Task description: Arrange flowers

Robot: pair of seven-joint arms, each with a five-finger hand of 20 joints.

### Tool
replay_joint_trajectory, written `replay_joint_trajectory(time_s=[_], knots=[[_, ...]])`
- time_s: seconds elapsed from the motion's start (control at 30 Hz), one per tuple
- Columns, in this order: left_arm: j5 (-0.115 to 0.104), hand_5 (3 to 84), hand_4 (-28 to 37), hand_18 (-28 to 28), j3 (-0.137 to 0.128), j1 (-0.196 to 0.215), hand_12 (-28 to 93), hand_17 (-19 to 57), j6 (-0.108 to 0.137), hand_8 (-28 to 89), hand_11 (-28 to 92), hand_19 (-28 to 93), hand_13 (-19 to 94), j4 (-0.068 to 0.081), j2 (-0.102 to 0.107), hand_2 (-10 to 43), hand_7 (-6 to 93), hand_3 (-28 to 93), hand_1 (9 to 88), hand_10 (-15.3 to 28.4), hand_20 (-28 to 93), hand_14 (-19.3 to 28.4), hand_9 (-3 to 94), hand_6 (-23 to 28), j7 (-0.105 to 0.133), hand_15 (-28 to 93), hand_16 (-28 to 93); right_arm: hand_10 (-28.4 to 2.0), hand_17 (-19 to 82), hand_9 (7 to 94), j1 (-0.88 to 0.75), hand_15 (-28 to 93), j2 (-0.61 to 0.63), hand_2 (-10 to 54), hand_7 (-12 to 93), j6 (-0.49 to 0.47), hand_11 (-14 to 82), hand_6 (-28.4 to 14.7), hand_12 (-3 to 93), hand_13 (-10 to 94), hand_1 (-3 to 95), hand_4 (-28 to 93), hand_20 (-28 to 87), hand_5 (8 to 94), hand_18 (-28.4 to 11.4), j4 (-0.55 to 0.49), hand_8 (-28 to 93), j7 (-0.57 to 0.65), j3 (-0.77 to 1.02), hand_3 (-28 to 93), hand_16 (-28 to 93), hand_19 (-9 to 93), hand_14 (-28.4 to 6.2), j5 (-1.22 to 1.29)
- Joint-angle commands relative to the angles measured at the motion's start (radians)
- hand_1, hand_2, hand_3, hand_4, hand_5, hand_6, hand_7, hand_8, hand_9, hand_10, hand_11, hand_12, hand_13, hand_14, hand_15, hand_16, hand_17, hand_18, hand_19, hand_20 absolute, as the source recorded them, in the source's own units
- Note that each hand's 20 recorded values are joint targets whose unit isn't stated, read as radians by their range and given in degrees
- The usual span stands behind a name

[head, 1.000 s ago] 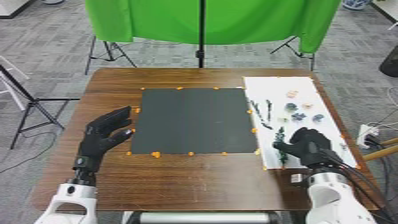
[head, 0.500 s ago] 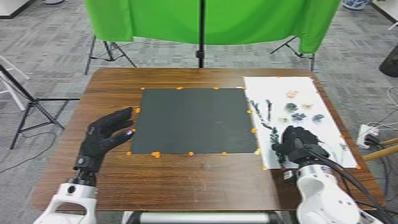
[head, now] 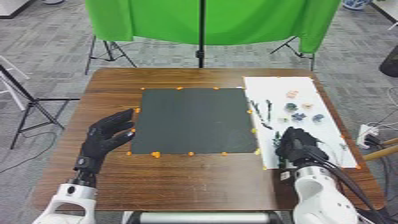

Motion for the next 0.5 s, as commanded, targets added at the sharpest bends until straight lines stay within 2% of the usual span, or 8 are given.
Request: replay_joint_trajectory(time_s=[0.03, 0.1, 0.13, 0.23, 0.3, 0.4, 0.43, 0.5], knots=[[-0.005, 45.1, -13.1, 16.8, 0.009, 0.001, 13, 6.2, 0.0, -6, 17, 25, 32, 0.011, -0.007, -9.5, 12.5, 59, 40.8, 11.8, 32, 16.7, 38.6, 3.5, 0.002, 32, 2, -10.2, 76, 92.1, 0.02, 58, -0.071, -9.5, 29, 0.151, 28.5, -3.2, 41.8, 94, 91.9, 59, 41, 80.8, -3.1, -0.094, 25, 0.001, 0.022, -28, 25, 86, -1.2, -0.015], [-0.022, 45.0, -13.1, 16.9, 0.013, -0.003, 13, 6.1, 0.018, -6, 17, 25, 32, 0.02, -0.006, -9.5, 12.6, 59, 40.7, 11.9, 32, 16.7, 38.7, 3.5, 0.012, 32, 2, -10.2, 76, 91.8, 0.074, 59, -0.092, -9.5, 29, 0.18, 29.5, -3.2, 41.2, 94, 91.7, 59, 42, 80.8, -3.1, -0.104, 25, -0.024, -0.014, -28, 25, 87, -1.2, 0.022], [-0.047, 45.0, -13.1, 16.9, 0.017, -0.007, 13, 6.2, 0.032, -6, 17, 25, 32, 0.027, -0.003, -9.5, 12.6, 60, 40.1, 12.0, 32, 16.7, 38.8, 3.5, 0.021, 32, 1, -10.1, 76, 91.8, 0.108, 59, -0.103, -9.5, 30, 0.184, 29.9, -3.2, 41.0, 94, 91.6, 60, 42, 80.8, -3.1, -0.102, 25, -0.032, -0.04, -28, 25, 87, -1.1, 0.036], [-0.162, 44.3, -15.6, 16.4, 0.033, -0.017, 12, 7.7, 0.099, -6, 17, 22, 32, 0.047, 0.007, -5.9, 11.2, 62, 33.6, 12.3, 29, 17.2, 39.0, 4.0, 0.047, 30, 0, -10.1, 77, 91.6, 0.229, 59, -0.142, -9.5, 30, 0.187, 30.7, -3.1, 40.6, 94, 91.4, 60, 42, 80.7, -3.1, -0.062, 25, -0.055, -0.134, -28, 25, 87, -1.1, 0.094], [-0.22, 43.8, -19.8, 16.0, 0.037, -0.021, 11, 8.4, 0.14, -6, 15, 20, 31, 0.055, 0.01, -2.7, 9.0, 64, 29.5, 12.7, 27, 17.2, 39.0, 4.6, 0.06, 26, 0, -10.1, 77, 91.5, 0.31, 59, -0.167, -9.5, 30, 0.177, 31.1, -3.2, 40.3, 94, 91.3, 60, 42, 80.6, -3.1, -0.022, 25, -0.076, -0.204, -28, 25, 87, -1.1, 0.139], [-0.275, 42.6, -26.7, 15.0, 0.035, -0.032, 10, 8.5, 0.17, -5, 13, 16, 29, 0.07, 0.016, 2.2, 5.9, 66, 23.6, 13.0, 25, 16.4, 38.3, 5.1, 0.054, 21, 0, -10.2, 77, 91.4, 0.433, 60, -0.214, -9.5, 30, 0.16, 31.6, -3.1, 39.9, 94, 91.3, 61, 42, 80.6, -3.1, 0.059, 25, -0.092, -0.311, -28, 24, 87, -1.0, 0.194], [-0.292, 42.5, -27.6, 14.7, 0.038, -0.037, 10, 8.2, 0.184, -5, 13, 15, 29, 0.075, 0.02, 4.0, 5.5, 66, 22.4, 13.1, 24, 16.2, 38.3, 5.3, 0.052, 20, 0, -10.2, 77, 91.3, 0.473, 60, -0.233, -9.5, 30, 0.166, 31.7, -3.2, 39.8, 94, 91.2, 61, 42, 80.6, -3.1, 0.09, 25, -0.099, -0.343, -28, 24, 87, -1.0, 0.227], [-0.317, 42.5, -28.0, 14.1, 0.039, -0.038, 10, 8.1, 0.195, -5, 13, 13, 28, 0.085, 0.021, 6.2, 5.2, 65, 20.7, 13.2, 23, 16.0, 38.1, 5.6, 0.055, 19, 0, -10.3, 77, 91.3, 0.54, 60, -0.269, -9.5, 31, 0.156, 31.9, -3.1, 39.7, 94, 91.2, 61, 42, 80.5, -3.1, 0.152, 25, -0.102, -0.399, -28, 24, 88, -1.0, 0.245]])
